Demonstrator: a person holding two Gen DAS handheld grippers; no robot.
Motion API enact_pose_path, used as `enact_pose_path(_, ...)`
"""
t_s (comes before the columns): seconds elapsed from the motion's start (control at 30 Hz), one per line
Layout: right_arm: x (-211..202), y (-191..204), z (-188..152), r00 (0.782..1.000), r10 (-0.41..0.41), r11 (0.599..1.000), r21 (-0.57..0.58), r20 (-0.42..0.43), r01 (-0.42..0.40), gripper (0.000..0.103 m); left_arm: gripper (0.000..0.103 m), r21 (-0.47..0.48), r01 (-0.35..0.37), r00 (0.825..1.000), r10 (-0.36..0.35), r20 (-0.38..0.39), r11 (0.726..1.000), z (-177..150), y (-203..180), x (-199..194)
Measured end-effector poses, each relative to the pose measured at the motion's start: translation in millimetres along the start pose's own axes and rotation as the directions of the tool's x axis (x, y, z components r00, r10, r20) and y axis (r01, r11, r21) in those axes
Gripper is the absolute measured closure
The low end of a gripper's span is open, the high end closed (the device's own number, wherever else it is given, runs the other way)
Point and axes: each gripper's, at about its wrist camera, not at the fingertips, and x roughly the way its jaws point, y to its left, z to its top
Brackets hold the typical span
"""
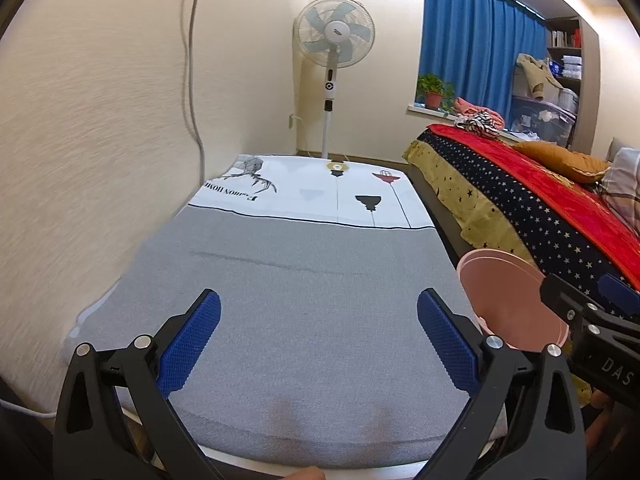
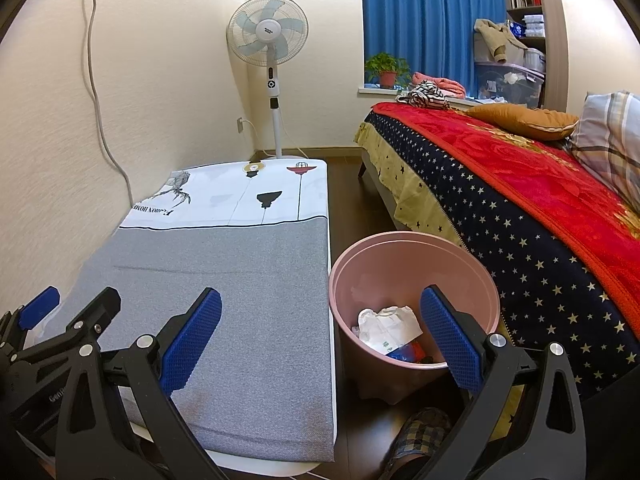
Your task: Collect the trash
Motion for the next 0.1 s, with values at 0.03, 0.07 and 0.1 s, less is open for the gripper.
enact_pose_path(0.03, 0.2, 0.0, -0.2, 1.000, 0.000, 1.000, 0.001, -0.001, 0.000, 0.005, 0.008, -0.003, -0.001, 1.000, 0.001, -0.002, 1.000, 0.0, 0.2, 0.3)
enact_pose_path(0.07, -0.3, 0.1, -0.6, 1.000, 0.000, 1.000, 0.001, -0.001, 0.000, 0.005, 0.008, -0.003, -0.002, 1.000, 0.002, -0.002, 1.000, -0.1, -0.1, 0.5)
enact_pose_path(0.1, -0.4, 0.2, -0.8, 1.000, -0.001, 1.000, 0.001, -0.001, 0.001, 0.005, 0.008, 0.000, -0.003, 1.000, 0.003, -0.002, 1.000, -0.1, -0.4, 0.7)
